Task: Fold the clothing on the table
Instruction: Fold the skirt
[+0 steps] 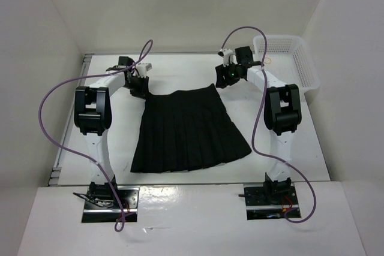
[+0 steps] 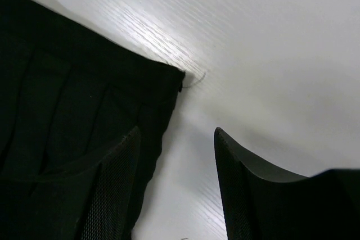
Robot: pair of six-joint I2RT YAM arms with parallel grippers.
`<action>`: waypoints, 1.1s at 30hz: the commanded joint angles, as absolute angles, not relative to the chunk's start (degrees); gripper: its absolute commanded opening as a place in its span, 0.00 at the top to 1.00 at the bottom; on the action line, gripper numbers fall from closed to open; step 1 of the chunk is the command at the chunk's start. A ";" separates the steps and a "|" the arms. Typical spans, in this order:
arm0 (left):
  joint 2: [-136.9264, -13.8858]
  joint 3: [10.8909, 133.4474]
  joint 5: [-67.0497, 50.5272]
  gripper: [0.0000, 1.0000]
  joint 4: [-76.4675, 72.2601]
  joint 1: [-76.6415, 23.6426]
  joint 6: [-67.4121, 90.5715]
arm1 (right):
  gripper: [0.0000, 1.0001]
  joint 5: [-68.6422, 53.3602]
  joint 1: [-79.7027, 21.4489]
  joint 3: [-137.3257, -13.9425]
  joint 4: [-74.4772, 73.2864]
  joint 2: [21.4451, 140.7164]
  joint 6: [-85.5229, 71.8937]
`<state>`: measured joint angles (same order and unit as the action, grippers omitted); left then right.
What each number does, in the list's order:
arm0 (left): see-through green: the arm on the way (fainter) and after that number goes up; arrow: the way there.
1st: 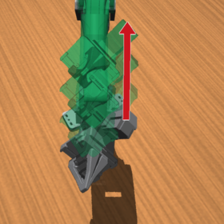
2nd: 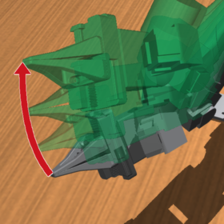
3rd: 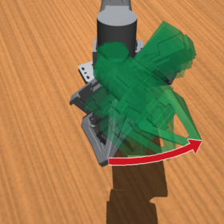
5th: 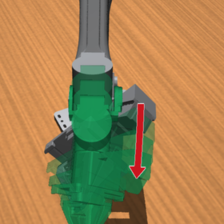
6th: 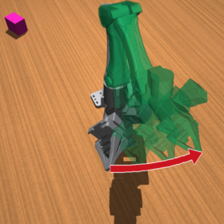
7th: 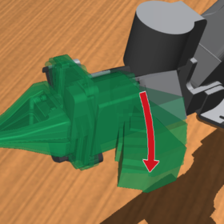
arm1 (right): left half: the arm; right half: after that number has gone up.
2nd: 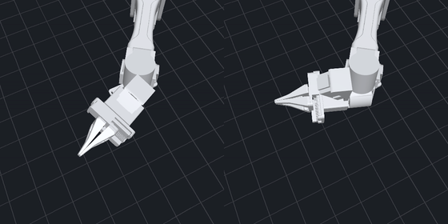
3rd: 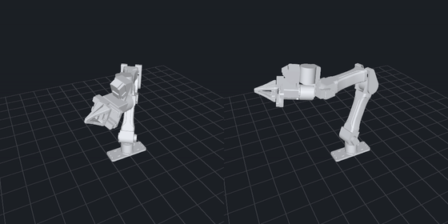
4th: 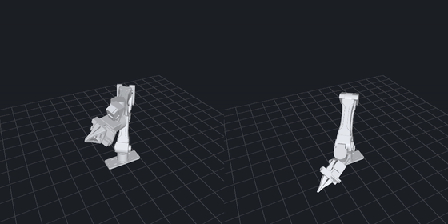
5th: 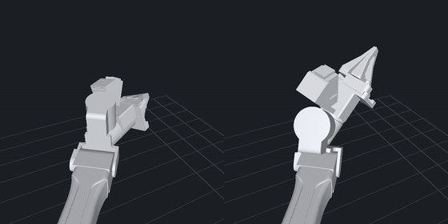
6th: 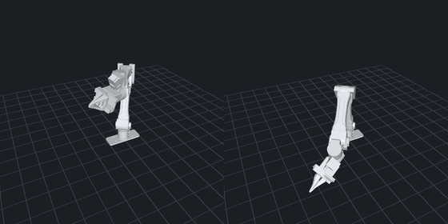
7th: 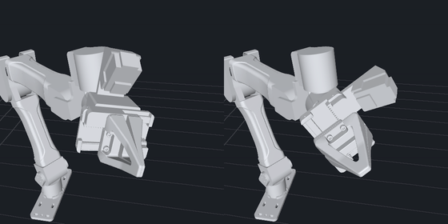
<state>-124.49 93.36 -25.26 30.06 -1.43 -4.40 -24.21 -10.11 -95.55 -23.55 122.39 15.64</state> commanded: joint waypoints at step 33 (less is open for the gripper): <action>-122.61 95.62 -23.20 0.77 31.29 -5.80 -5.27 | 0.44 -25.75 -9.67 -97.56 -23.82 127.10 15.64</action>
<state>-124.49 93.97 -22.79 30.30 -5.45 -4.45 -26.70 -10.07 -98.80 -24.77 129.49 14.57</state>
